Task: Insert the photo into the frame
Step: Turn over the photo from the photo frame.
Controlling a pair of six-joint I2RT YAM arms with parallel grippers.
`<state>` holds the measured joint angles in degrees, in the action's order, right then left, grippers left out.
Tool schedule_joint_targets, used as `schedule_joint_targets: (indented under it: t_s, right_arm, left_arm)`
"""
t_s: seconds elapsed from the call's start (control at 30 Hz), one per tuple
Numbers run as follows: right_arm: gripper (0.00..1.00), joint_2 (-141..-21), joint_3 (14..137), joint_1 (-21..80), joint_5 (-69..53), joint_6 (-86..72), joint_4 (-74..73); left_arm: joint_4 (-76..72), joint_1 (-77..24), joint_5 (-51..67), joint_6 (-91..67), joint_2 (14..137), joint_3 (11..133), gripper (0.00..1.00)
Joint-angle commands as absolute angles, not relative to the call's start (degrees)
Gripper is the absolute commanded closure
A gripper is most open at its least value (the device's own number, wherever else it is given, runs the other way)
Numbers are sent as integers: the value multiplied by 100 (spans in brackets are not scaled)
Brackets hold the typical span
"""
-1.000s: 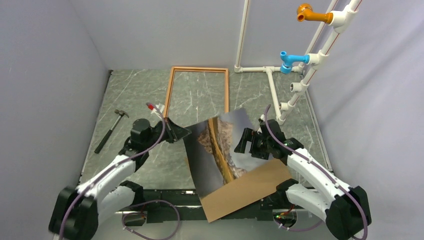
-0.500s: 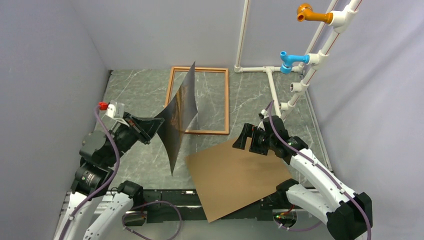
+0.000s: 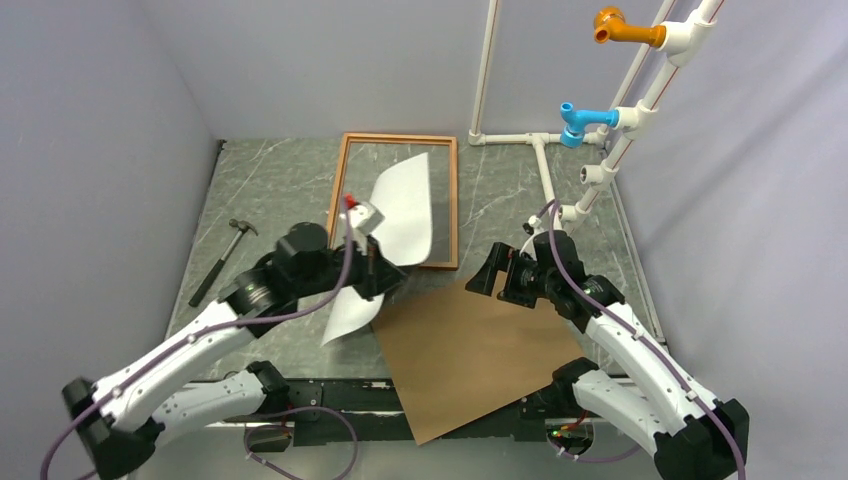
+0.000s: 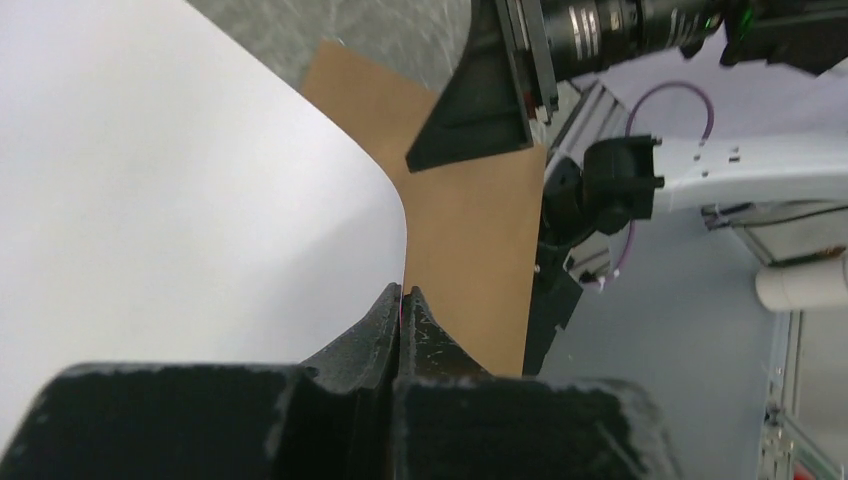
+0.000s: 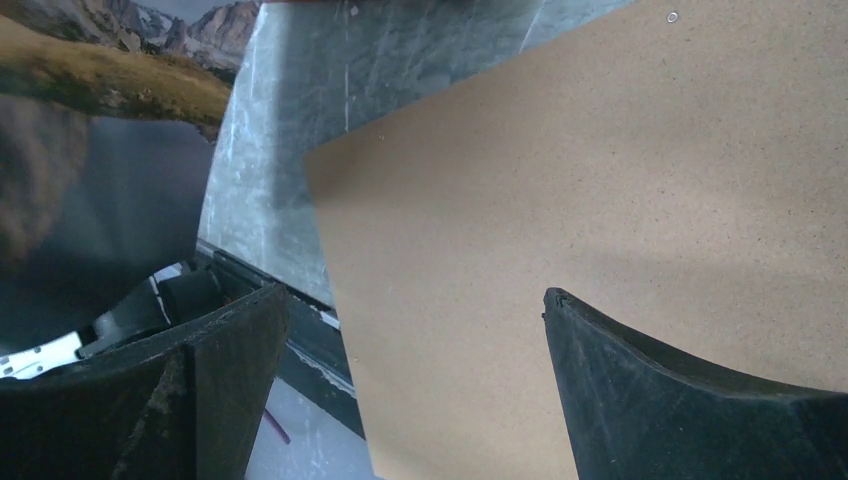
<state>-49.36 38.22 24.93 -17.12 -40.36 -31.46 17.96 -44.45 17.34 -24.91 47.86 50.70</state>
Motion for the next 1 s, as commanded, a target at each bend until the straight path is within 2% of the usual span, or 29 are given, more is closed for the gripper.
schedule_joint_targets:
  t_s: [0.0,0.1,0.17,0.3,0.33,0.4,0.47,0.63,0.97]
  right_arm:
    - [0,-4790,4139,2262,-1885,-4113,-3202]
    - [0,-4676,4284,2052,-1631,-4023,-3533]
    - [0,-4569,4363,2048,-1338,-3932,-3753]
    - [0,-4478,4344,2048,-1154,-3810,-3889]
    - [0,-4486,4289,2048,-1155,-3806,-3885]
    - [0,-4533,4124,2041,-1214,-3810,-3807]
    - [0,-4583,3949,2051,-1281,-3823,-3693]
    - [0,-4753,3515,2034,-1569,-3933,-3288]
    - [1,-5387,2829,2007,-2089,-4287,-1827]
  left_arm:
    - [1507,-5055,1525,-2135,5536,5714,95]
    - [1524,-5319,1522,-2052,6047,6002,91]
    - [1667,-5493,1376,-1947,6287,6192,82]
    - [1664,-5581,954,-2001,6348,6153,24]
    - [1589,-5585,891,-2045,6290,6081,15]
    - [1411,-5582,807,-2087,6123,5900,6]
    - [1255,-5573,679,-2157,5913,5715,1]
    - [1101,-5317,480,-2412,5473,5304,1]
    - [984,-3372,1308,-3539,5198,3908,1]
